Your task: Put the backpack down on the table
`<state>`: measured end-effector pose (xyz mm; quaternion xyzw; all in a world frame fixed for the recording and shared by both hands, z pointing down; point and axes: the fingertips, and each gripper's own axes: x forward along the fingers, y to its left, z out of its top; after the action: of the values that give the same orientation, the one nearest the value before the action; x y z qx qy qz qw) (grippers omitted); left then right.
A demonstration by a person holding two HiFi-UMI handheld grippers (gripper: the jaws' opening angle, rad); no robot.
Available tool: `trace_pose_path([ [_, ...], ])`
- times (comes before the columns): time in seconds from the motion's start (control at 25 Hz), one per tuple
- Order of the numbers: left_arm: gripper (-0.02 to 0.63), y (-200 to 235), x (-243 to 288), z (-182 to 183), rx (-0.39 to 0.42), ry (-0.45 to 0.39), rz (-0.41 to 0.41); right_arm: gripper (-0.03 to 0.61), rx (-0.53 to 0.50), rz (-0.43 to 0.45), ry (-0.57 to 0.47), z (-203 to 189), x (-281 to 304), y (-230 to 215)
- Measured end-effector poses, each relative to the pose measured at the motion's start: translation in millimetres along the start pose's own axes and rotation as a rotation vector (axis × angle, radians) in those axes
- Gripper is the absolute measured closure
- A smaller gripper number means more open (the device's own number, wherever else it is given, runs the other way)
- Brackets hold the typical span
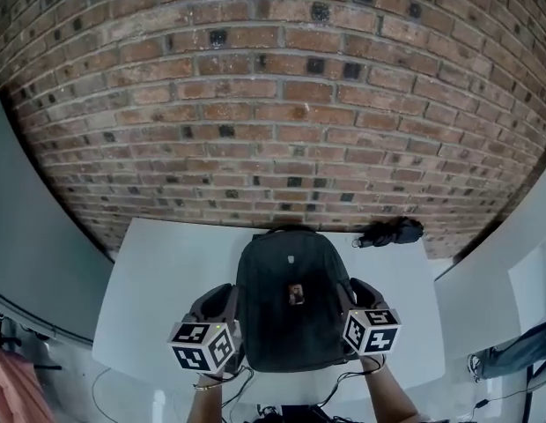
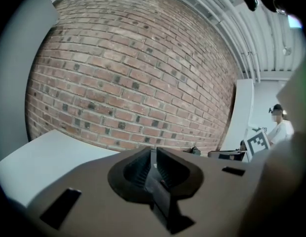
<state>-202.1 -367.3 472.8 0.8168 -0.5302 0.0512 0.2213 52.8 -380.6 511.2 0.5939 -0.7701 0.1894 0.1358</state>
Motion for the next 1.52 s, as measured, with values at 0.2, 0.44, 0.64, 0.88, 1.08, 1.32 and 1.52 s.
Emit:
trace_pose_path([
  [0.2, 0.588, -24, -44, 0, 0.004, -0.029, -0.029, 0.466, 0.006, -0.028, -0.061, 5, -45, 19],
  [0.44, 0.594, -47, -84, -9, 0.040, -0.050, -0.037, 0.529, 0.049, -0.031, -0.082, -10, -86, 36],
  [0.64, 0.598, -54, -101, -27, 0.028, -0.027, -0.033, 0.535, 0.049, -0.034, -0.068, -30, -106, 49],
  [0.88, 0.598, -76, -101, -35, 0.029, -0.013, -0.057, 0.538, 0.028, -0.053, -0.046, -41, -126, 46],
  [1.08, 0.598, -96, -96, -43, 0.049, 0.015, -0.057, 0.540, 0.039, -0.075, -0.043, -43, -136, 32],
  [1.32, 0.598, -109, -89, -46, 0.037, 0.028, -0.047, 0.540, -0.045, -0.062, -0.045, -31, -139, 28],
  [1.52, 0.598, -113, -88, -43, 0.029, 0.023, -0.027, 0.544, -0.082, -0.044, -0.036, -25, -139, 25],
])
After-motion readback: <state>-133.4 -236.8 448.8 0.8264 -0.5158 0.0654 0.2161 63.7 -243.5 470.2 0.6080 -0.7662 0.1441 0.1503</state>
